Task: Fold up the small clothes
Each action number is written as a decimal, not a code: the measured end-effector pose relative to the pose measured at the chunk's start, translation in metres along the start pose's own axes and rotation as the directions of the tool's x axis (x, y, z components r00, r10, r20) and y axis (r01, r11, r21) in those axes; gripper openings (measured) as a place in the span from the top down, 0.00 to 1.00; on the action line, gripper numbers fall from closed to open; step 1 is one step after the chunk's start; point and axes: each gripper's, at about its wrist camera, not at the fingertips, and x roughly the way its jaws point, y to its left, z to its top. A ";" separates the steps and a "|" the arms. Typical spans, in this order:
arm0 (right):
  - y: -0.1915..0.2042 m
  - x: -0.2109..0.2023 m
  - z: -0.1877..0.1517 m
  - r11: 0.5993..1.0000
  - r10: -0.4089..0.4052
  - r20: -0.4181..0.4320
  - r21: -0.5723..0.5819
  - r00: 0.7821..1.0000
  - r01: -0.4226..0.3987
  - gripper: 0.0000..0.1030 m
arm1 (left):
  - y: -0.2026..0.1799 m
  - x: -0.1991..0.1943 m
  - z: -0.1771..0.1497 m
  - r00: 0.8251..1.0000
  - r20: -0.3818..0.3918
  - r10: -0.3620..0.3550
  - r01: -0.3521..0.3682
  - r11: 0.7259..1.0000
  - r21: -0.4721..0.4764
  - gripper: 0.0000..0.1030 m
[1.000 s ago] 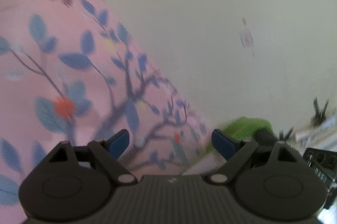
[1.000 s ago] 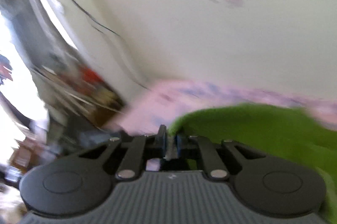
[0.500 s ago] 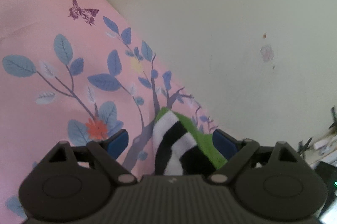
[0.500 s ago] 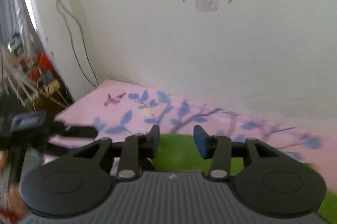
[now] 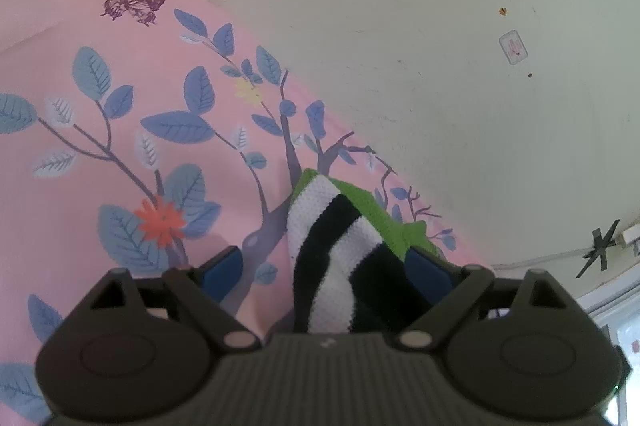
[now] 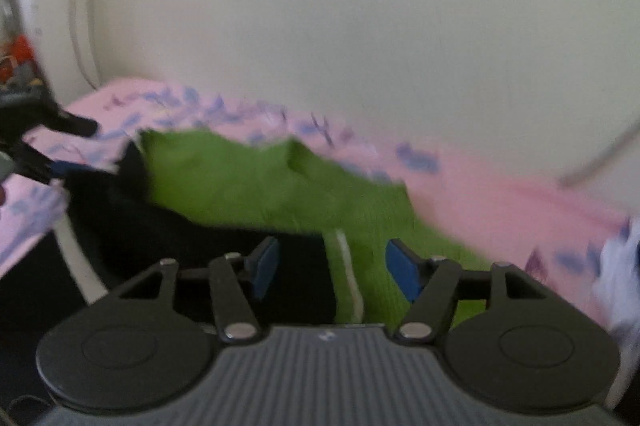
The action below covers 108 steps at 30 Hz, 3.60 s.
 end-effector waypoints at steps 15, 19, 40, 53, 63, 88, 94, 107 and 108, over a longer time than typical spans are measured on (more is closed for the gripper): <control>-0.024 -0.063 -0.032 0.940 -0.303 0.088 0.190 0.949 0.283 0.47 | -0.021 0.008 -0.009 0.998 0.013 0.069 -0.070 0.992 0.109 0.11; -0.014 -0.089 -0.042 0.948 -0.290 0.157 0.181 0.944 0.261 0.47 | -0.031 0.011 -0.017 0.993 0.031 0.111 -0.115 0.978 0.177 0.11; -0.113 -0.247 -0.178 0.578 -0.573 0.118 0.759 0.811 0.299 0.50 | -0.046 0.010 -0.031 0.969 0.136 0.204 -0.235 0.934 0.269 0.12; -0.190 -0.227 -0.205 0.463 -0.632 0.075 0.834 0.771 0.299 0.37 | -0.049 0.012 -0.033 0.970 0.130 0.206 -0.236 0.929 0.286 0.12; -0.238 -0.210 -0.226 0.399 -0.536 0.179 0.915 0.825 0.060 0.29 | -0.048 0.014 -0.034 0.974 0.114 0.198 -0.223 0.931 0.288 0.11; -0.129 -0.306 -0.104 0.672 -0.550 0.437 0.737 0.712 0.066 0.89 | -0.053 0.001 -0.034 0.983 0.122 0.135 -0.163 0.952 0.258 0.10; -0.065 -0.273 0.034 0.865 -0.352 0.571 0.502 0.742 0.023 0.89 | -0.052 -0.015 -0.029 0.986 0.146 0.081 -0.113 0.968 0.222 0.09; 0.011 -0.073 0.073 0.962 0.032 0.320 0.247 0.947 -0.116 0.42 | -0.042 -0.022 -0.021 0.992 0.127 0.027 -0.047 0.986 0.162 0.09; -0.004 -0.074 0.064 0.957 -0.012 0.314 0.279 0.950 -0.080 0.42 | -0.042 -0.020 -0.022 0.992 0.124 0.029 -0.050 0.985 0.165 0.08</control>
